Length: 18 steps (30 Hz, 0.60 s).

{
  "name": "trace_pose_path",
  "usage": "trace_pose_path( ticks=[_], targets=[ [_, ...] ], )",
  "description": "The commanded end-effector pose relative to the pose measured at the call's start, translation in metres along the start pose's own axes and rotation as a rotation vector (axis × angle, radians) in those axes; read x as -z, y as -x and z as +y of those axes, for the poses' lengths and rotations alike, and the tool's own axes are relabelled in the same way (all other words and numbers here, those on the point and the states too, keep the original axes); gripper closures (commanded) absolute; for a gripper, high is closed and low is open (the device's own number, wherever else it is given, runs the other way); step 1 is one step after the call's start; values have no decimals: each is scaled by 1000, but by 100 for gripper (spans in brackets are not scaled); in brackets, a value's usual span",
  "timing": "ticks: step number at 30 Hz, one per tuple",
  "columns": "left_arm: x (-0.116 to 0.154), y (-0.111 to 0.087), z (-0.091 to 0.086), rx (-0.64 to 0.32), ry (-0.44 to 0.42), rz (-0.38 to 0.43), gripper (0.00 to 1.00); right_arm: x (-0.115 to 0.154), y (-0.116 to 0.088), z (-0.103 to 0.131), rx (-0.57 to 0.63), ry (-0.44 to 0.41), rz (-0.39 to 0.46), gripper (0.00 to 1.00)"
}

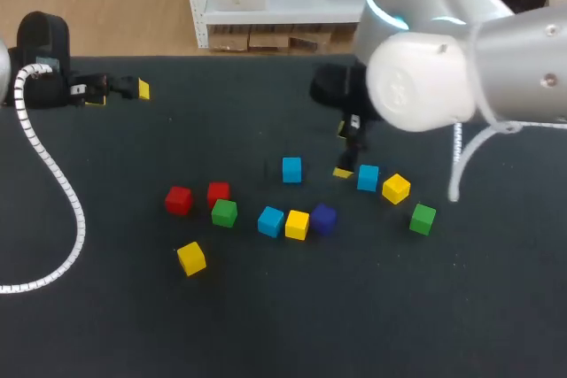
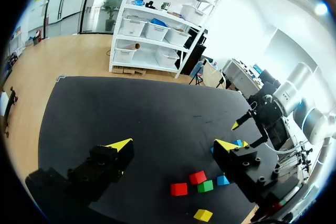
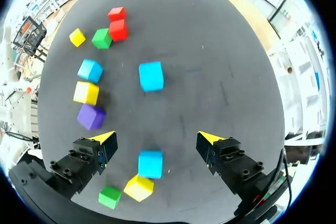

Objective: Place the blue cubes, place green cubes on the blue cubes, place the yellow cubes on the green cubes, then place the red cubes on the yellow cubes, and place purple cube on the red cubes.

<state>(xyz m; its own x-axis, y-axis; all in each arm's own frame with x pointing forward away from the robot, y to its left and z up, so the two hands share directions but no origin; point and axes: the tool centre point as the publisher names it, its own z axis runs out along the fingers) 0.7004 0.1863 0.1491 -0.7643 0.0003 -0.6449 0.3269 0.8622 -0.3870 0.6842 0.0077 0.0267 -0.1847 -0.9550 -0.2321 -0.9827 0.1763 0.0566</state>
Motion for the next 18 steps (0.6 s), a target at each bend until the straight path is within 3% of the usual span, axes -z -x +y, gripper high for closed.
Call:
trace_pose_path(
  ticks=[1, 15, 18],
  targets=[
    [0, 1, -1, 1, 7, 4, 0, 5, -22, 12, -9, -55, -10, 0],
    [0, 1, -1, 1, 7, 4, 0, -10, -50, 22, -29, -36, 8, 0],
    [0, 1, -1, 1, 7, 4, 0, -13, -52, 20, -30, -33, 11, 7]
  ],
)
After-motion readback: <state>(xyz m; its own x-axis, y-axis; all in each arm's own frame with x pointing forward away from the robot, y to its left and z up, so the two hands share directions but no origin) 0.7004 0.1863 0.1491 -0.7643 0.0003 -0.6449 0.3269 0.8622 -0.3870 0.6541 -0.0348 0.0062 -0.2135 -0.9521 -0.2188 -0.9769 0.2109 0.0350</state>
